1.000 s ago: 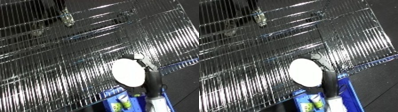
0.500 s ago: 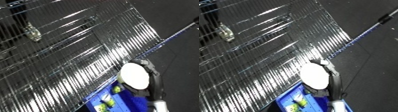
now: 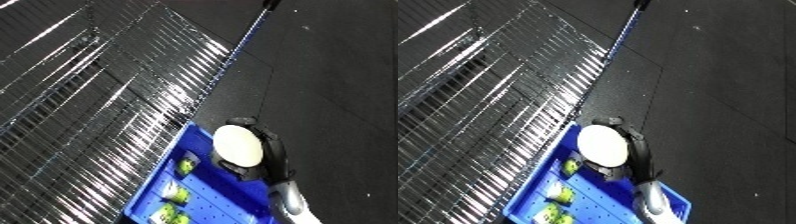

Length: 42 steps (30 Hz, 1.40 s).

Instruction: Pick up the object and place it into the box

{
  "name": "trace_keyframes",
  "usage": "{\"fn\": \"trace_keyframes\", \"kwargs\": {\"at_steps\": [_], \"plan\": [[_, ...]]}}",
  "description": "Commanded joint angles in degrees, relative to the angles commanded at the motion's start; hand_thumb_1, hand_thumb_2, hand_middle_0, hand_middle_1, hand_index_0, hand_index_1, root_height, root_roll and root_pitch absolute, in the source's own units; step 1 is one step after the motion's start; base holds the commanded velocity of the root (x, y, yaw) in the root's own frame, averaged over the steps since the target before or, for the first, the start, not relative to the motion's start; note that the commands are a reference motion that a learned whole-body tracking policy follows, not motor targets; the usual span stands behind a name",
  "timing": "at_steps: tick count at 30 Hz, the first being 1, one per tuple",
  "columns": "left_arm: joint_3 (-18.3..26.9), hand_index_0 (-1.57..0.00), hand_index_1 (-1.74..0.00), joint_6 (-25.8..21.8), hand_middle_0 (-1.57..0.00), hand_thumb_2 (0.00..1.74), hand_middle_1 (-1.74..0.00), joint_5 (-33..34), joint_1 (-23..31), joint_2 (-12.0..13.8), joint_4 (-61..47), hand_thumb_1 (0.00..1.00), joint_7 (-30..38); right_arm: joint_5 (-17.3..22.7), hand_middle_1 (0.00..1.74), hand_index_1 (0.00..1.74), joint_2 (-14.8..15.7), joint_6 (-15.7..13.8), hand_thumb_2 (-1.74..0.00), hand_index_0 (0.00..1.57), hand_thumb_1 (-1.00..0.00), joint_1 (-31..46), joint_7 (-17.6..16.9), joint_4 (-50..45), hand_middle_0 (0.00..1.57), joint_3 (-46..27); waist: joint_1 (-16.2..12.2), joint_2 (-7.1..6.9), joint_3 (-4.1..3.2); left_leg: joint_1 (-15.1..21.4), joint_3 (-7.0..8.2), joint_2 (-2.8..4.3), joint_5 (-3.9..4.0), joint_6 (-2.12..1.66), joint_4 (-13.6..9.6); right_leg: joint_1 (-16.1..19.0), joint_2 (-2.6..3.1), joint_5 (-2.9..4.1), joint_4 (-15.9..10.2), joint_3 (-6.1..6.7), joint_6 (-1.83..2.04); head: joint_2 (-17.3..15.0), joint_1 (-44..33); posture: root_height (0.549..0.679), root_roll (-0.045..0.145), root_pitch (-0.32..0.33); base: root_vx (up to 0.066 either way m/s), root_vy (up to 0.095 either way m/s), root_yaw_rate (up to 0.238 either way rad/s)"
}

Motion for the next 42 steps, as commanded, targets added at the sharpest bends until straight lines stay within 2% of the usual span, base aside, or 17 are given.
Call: {"fn": "trace_keyframes", "kwargs": {"at_steps": [1, 6, 15, 28, 32, 37, 42], "plan": [[-0.1, -1.57, -1.74, -0.1, -1.57, 1.74, -1.74, 0.0, -0.2, -0.2, 0.2, 1.00, 0.1, 0.3, 1.22, 1.22, -0.2, -0.1, -1.22, 1.10, -0.70, 0.2, 0.4, 0.5, 1.10, -0.1, -0.2, 0.10, 0.00, 0.1, 0.06, -0.02, 0.07, -0.03, 0.0, 0.0, 0.05, 0.00, 0.0, 0.11, -0.01, 0.1, 0.0, 0.646, 0.090, 0.056, 0.011, 0.016, -0.062], [-0.6, -1.57, -1.74, -0.4, -1.57, 1.74, -1.74, 0.1, -0.9, -0.6, 0.8, 1.00, 0.3, 1.1, 0.78, 0.78, -0.8, -1.0, -0.78, 0.71, -0.45, 0.7, 2.6, 2.5, 0.71, -0.5, -0.8, 0.55, 0.11, 0.2, 0.16, -0.16, 0.42, -0.22, -0.2, -0.2, 0.30, 0.09, -0.3, 0.44, 0.02, 0.3, 0.2, 0.646, 0.094, 0.059, 0.002, 0.002, -0.042], [-1.0, -1.57, -1.74, -0.3, -1.57, 1.74, -1.74, 0.2, -1.6, -0.9, 1.2, 1.00, 0.6, 1.4, 0.00, 0.00, -1.0, -1.2, 0.00, 0.00, 0.00, 0.4, 3.0, 4.0, 0.00, 0.0, -0.9, 0.95, 0.32, -0.1, -0.13, -0.39, 0.86, -0.36, -0.6, -0.5, 0.47, 0.32, -0.7, 0.69, 0.02, 0.2, -0.1, 0.647, 0.096, 0.066, -0.011, -0.007, -0.004], [-0.9, -1.57, -1.74, -0.2, -1.57, 1.74, -1.74, -0.2, -1.5, -1.0, 1.0, 1.00, 0.7, 0.2, 0.00, 0.00, -0.1, -1.7, 0.00, 0.00, 0.00, 1.0, 3.1, 3.1, 0.00, 0.1, -0.7, 0.81, 0.27, -0.1, -0.49, -0.28, 1.92, -0.75, -1.3, -0.3, 0.39, 0.49, -1.1, 0.50, 0.04, -1.3, -2.1, 0.648, 0.096, 0.067, -0.002, -0.002, 0.011], [-1.0, -1.57, -1.74, -0.2, -1.57, 1.74, -1.74, -0.4, -1.2, -1.2, 0.9, 1.00, 0.9, -2.7, 0.00, 0.00, 0.1, -2.1, 0.00, 0.00, 0.00, 1.2, 3.8, 1.1, 0.00, 0.6, -0.4, 0.56, 0.34, -0.2, -0.81, -0.24, 2.14, -0.86, -1.1, -0.1, 0.29, 0.44, -1.0, 0.32, -0.01, -2.3, -4.5, 0.647, 0.097, 0.063, -0.001, -0.002, 0.038], [-1.6, -1.57, -1.74, 0.3, -1.57, 1.74, -1.74, -0.1, -1.1, -1.4, 0.3, 1.00, 1.1, -6.3, 0.00, 0.00, 0.6, -2.6, 0.00, 0.00, 0.00, 0.1, 4.4, -2.4, 0.00, 2.4, 0.8, 0.22, 0.13, 0.0, -1.62, -0.64, 2.37, -0.84, -1.8, 0.4, 0.13, 0.47, -1.3, 0.10, -0.06, -3.3, -7.8, 0.648, 0.097, 0.057, -0.001, -0.016, 0.101], [-2.5, -1.57, -1.74, 1.2, -1.57, 1.74, -1.74, 0.4, -2.2, -1.6, 0.2, 1.00, 1.7, -7.8, 0.00, 0.00, 0.6, -0.7, 0.00, 0.00, 0.00, -3.8, 4.7, -4.8, 0.00, 5.0, 2.4, -0.09, -0.17, -0.2, -2.72, -1.05, 2.55, -0.95, -2.1, 0.8, -0.32, 0.43, -1.5, -0.33, -0.17, -4.5, -11.5, 0.648, 0.098, 0.050, -0.009, -0.023, 0.130]]}}
